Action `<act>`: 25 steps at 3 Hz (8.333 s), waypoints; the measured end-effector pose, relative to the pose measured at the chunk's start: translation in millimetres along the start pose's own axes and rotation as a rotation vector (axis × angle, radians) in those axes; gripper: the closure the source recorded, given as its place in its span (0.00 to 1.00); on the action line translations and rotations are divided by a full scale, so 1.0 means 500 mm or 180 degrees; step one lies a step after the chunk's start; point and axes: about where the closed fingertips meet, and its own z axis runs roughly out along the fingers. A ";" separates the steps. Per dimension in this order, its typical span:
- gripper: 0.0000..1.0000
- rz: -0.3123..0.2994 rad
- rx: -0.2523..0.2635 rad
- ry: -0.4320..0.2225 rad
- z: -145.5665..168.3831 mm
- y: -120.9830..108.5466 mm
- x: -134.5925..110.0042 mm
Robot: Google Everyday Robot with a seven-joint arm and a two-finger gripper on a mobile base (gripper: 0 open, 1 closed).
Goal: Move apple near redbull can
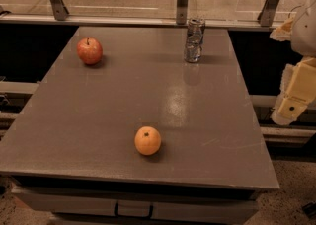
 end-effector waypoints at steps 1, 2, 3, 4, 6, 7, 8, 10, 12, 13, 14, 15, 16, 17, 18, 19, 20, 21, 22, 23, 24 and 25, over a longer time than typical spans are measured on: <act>0.00 0.0000 0.0001 0.0000 0.000 0.000 0.000; 0.00 -0.0189 -0.0098 -0.0290 0.076 -0.023 -0.106; 0.00 -0.0461 -0.0136 -0.0645 0.137 -0.034 -0.251; 0.00 -0.0813 -0.0319 -0.1102 0.171 0.013 -0.461; 0.00 -0.0815 -0.0351 -0.1174 0.177 0.013 -0.469; 0.00 -0.0854 -0.0458 -0.1501 0.235 0.005 -0.556; 0.00 -0.0796 -0.0453 -0.1870 0.312 -0.061 -0.665; 0.00 -0.0436 -0.0438 -0.2483 0.418 -0.195 -0.828; 0.17 0.0095 -0.0302 -0.2695 0.499 -0.233 -0.875; 0.41 0.0342 -0.0303 -0.2774 0.537 -0.228 -0.882; 0.64 0.0514 -0.0246 -0.2901 0.535 -0.233 -0.884; 0.88 0.0585 -0.0149 -0.3043 0.483 -0.225 -0.848; 1.00 0.0468 -0.0002 -0.3079 0.404 -0.208 -0.752; 1.00 0.0530 0.0117 -0.3052 0.394 -0.233 -0.694; 1.00 0.0523 0.0104 -0.3055 0.395 -0.230 -0.700; 1.00 0.0540 0.0301 -0.2948 0.354 -0.263 -0.650; 1.00 0.0588 0.0611 -0.2770 0.276 -0.290 -0.552; 1.00 0.0601 0.0718 -0.2635 0.199 -0.276 -0.482; 1.00 0.0575 0.0826 -0.2505 0.127 -0.250 -0.440; 1.00 0.0585 0.1200 -0.2368 0.038 -0.251 -0.362; 1.00 0.0703 0.1516 -0.2275 -0.008 -0.282 -0.266; 1.00 0.0929 0.1632 -0.2206 0.006 -0.322 -0.176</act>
Offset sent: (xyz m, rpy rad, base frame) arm 0.0609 0.0827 -0.0419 0.1271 0.0026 0.1410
